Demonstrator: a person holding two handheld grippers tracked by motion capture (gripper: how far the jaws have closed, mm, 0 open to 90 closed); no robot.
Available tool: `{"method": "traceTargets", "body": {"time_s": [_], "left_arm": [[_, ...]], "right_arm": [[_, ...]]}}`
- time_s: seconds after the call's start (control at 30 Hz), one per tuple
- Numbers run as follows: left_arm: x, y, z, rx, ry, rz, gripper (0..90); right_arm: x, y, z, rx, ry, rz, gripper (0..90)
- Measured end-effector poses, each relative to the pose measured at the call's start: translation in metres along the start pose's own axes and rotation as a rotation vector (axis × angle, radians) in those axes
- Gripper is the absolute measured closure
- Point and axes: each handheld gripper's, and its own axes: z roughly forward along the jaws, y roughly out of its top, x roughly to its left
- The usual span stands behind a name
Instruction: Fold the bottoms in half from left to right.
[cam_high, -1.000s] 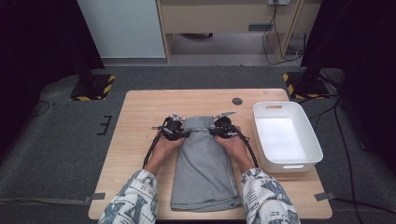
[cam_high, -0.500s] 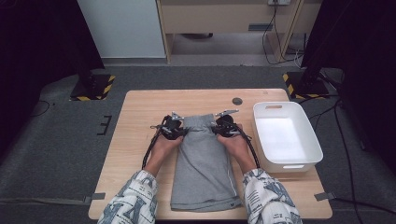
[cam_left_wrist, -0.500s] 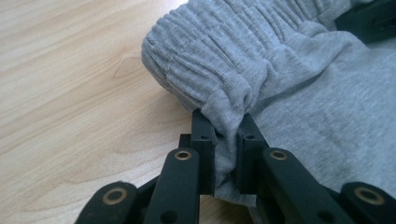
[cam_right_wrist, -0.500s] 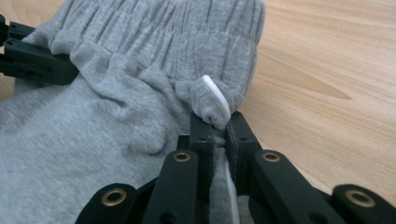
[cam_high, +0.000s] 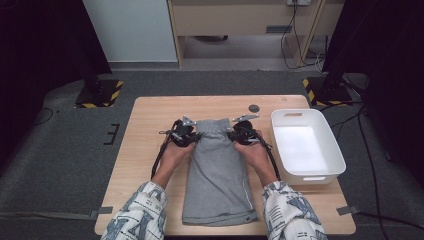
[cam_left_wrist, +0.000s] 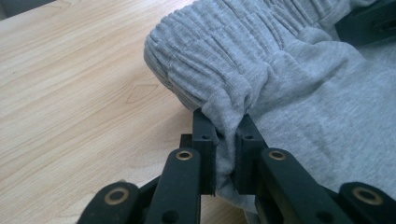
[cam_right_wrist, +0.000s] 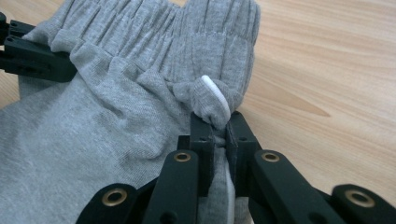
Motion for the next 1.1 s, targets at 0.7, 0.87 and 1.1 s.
{"method": "traceTargets", "body": {"time_s": [0.7,0.87,1.1], "left_arm": [[0.003,0.012,-0.015,-0.033,0.011,0.025,82.4],[0.004,0.012,-0.016,-0.036,0.011,0.024,82.5],[0.005,0.016,-0.02,-0.047,0.016,0.025,82.7]], "right_arm": [[0.001,0.013,-0.011,-0.038,0.003,0.0,84.0],[0.002,0.016,-0.013,-0.043,0.004,-0.001,84.0],[0.002,0.021,-0.016,-0.055,0.004,-0.003,84.0]]}}
